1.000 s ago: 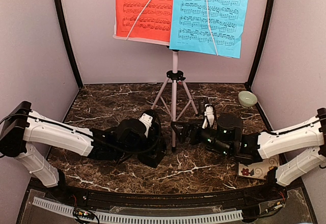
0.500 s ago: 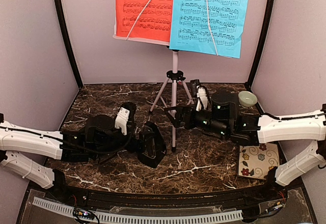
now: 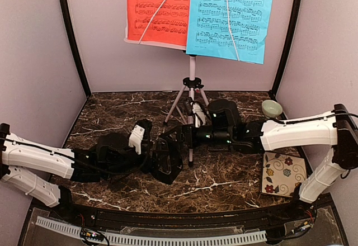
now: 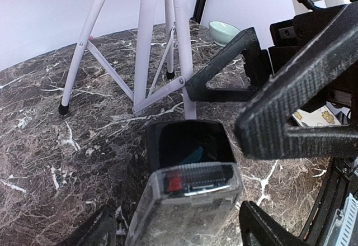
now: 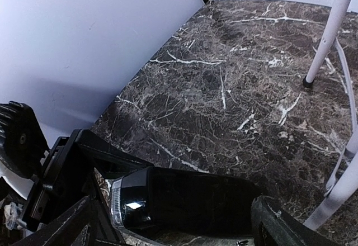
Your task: Set up the instrument practice props
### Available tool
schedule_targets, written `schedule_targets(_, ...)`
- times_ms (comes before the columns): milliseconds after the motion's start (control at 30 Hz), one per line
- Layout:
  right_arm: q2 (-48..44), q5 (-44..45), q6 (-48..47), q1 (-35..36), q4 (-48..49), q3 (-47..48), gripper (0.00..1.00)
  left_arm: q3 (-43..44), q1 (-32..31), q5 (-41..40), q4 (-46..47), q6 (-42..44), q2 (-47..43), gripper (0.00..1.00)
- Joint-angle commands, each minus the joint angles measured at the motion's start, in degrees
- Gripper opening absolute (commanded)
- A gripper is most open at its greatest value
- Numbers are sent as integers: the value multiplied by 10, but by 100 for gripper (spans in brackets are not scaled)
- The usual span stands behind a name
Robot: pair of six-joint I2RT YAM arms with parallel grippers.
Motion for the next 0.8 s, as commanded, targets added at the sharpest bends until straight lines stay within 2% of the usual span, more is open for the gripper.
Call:
schedule_targets(0, 16, -49, 39, -13, 20, 18, 95, 14, 3, -6, 31, 26, 10, 76)
schedule_targets(167, 24, -80, 75, -28, 48, 6, 93, 13, 3, -7, 50, 40, 13, 66)
schedule_targets(767, 81, -122, 127, -41, 74, 15, 87, 14, 3, -4, 68, 58, 14, 53)
